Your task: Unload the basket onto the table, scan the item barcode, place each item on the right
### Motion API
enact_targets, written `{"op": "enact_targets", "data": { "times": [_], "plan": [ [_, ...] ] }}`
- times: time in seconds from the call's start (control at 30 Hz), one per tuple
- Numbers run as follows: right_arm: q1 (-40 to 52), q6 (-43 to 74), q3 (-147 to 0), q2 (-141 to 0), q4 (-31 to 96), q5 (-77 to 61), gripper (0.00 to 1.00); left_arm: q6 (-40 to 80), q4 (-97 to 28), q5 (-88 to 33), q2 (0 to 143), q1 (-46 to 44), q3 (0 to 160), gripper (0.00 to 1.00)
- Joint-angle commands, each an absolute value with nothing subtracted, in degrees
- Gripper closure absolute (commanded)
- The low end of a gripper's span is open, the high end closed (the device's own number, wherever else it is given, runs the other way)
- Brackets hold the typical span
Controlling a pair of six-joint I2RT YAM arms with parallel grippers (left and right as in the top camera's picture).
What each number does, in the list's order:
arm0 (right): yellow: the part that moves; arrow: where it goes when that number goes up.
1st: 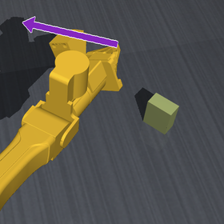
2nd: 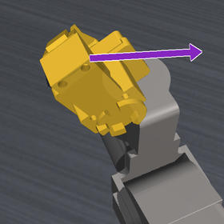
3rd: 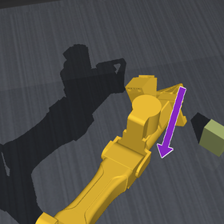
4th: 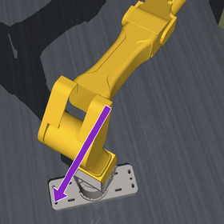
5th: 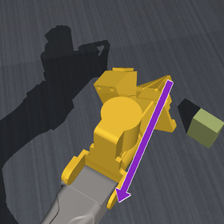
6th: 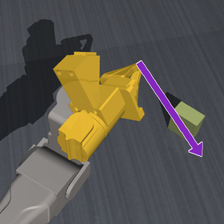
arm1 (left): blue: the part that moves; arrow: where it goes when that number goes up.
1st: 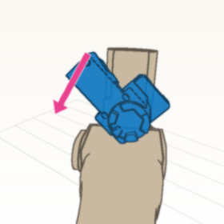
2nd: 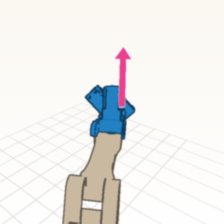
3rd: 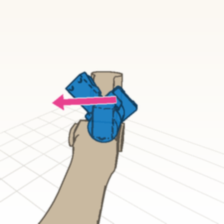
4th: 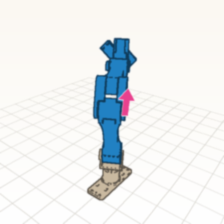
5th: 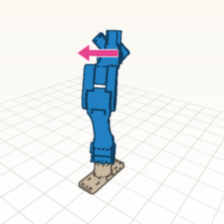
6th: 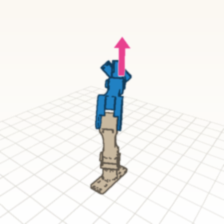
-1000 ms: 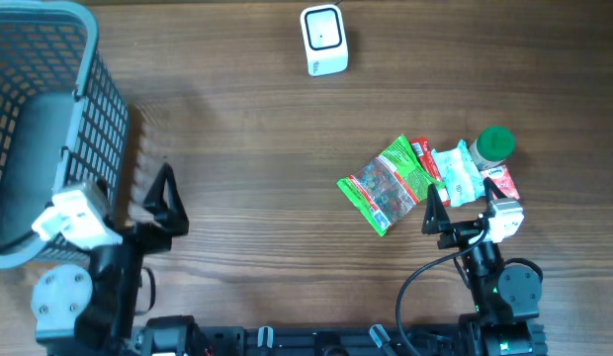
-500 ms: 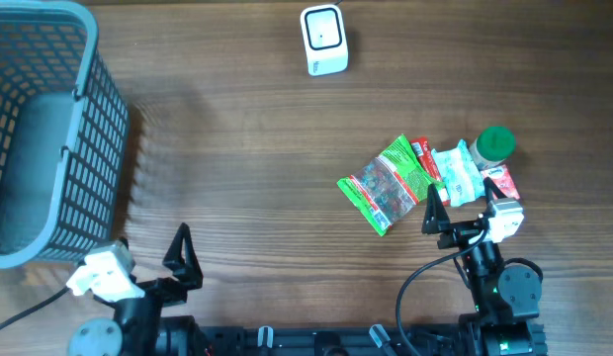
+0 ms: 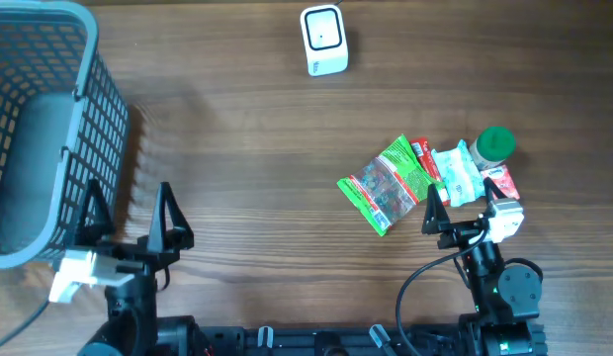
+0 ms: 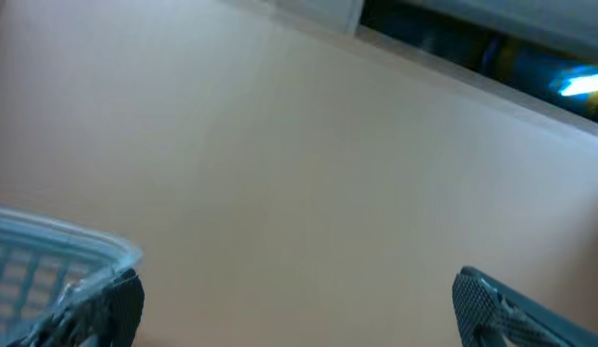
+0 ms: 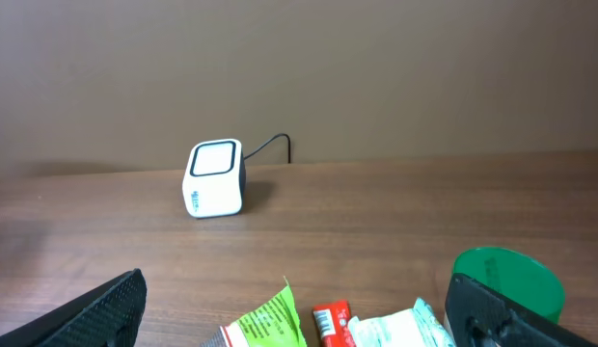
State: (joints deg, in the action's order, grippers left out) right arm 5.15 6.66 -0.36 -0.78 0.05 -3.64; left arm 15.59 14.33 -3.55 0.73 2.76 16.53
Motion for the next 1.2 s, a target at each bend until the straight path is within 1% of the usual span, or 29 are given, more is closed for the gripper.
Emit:
{"op": "enact_targets", "data": {
  "times": [0.0,0.07,0.3,0.47,0.7,0.87,1.03,1.17],
  "plan": [
    [4.84,7.60,-0.30,-0.21,-0.10,-3.90,0.00,17.19,22.85,-4.27,0.25,2.85,9.52,0.00],
    [4.84,7.60,-0.30,-0.21,-0.10,-3.90,0.00,17.19,24.75,-4.23,0.25,2.85,6.87,0.00],
    [4.84,7.57,-0.30,-0.21,-0.10,-3.92,0.00,18.48,24.27,-2.48,0.25,2.85,0.27,0.00],
    [4.84,7.60,-0.30,-0.21,-0.10,-3.90,0.00,20.18,14.72,0.99,0.23,2.85,0.34,0.00],
    [4.84,7.60,-0.30,-0.21,-0.10,-3.90,0.00,20.21,-3.73,2.02,0.21,2.85,0.34,0.00],
    [4.84,7.60,-0.30,-0.21,-0.10,-3.90,0.00,19.59,-4.12,1.76,0.21,2.85,0.34,0.00],
    [4.84,7.62,-0.30,-0.27,-0.10,-3.90,0.00,8.62,-4.12,-5.56,0.21,2.85,0.34,0.00],
    [4.84,7.60,-0.30,-0.27,-0.10,-3.90,0.00,1.56,-3.90,-7.90,0.21,2.85,0.34,0.00]
  ]
}}
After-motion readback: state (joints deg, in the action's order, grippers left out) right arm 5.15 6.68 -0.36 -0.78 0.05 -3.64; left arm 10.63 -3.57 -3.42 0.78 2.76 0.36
